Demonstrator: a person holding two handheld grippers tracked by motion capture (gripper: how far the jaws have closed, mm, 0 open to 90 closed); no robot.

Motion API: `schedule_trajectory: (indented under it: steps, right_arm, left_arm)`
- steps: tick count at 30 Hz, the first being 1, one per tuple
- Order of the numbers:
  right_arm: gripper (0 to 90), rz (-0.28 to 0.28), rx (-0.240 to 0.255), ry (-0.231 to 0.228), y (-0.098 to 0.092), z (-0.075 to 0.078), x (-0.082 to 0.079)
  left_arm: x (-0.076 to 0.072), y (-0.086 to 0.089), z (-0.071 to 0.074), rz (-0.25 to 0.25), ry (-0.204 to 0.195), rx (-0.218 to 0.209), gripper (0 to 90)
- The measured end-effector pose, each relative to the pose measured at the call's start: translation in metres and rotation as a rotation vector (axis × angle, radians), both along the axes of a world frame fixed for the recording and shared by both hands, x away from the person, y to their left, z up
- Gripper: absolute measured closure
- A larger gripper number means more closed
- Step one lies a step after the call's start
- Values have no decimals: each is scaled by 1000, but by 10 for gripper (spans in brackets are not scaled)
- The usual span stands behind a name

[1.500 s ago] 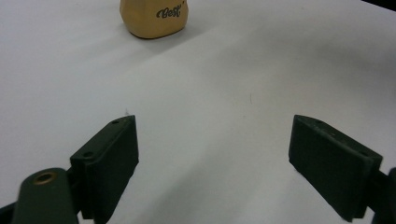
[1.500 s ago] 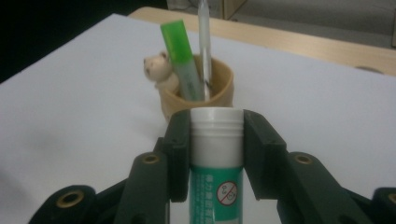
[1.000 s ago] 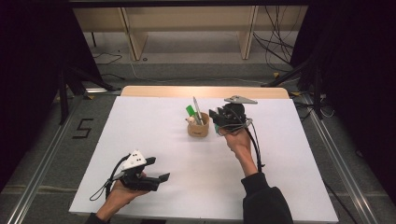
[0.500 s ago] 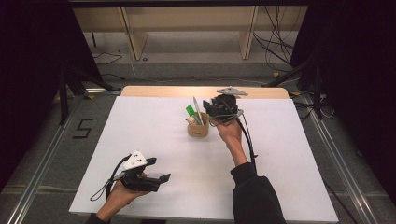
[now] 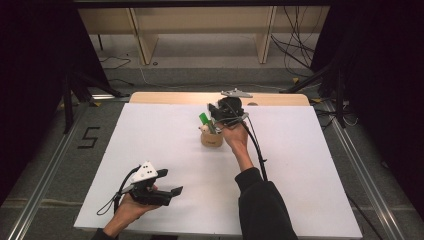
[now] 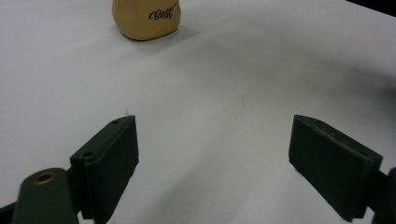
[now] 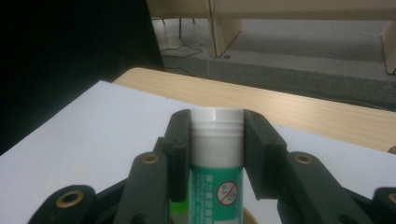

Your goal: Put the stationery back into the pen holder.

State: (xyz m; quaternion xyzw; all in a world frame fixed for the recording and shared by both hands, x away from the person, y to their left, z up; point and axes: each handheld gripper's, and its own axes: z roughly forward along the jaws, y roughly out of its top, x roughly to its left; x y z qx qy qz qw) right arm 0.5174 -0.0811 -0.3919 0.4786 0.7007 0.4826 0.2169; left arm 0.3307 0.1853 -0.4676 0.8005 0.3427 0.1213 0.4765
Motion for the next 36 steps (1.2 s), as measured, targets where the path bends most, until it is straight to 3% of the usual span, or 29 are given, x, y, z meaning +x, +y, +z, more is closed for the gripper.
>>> schedule_trajectory:
  steps: [20,36]
  right_arm:
    - [653,-15,-34,17,10,-17,8]
    - [651,-23,-23,7,10,-27,3]
  left_arm:
    - [0,-1,0,-7,10,3,155]
    - [0,-1,0,-9,6,6,155]
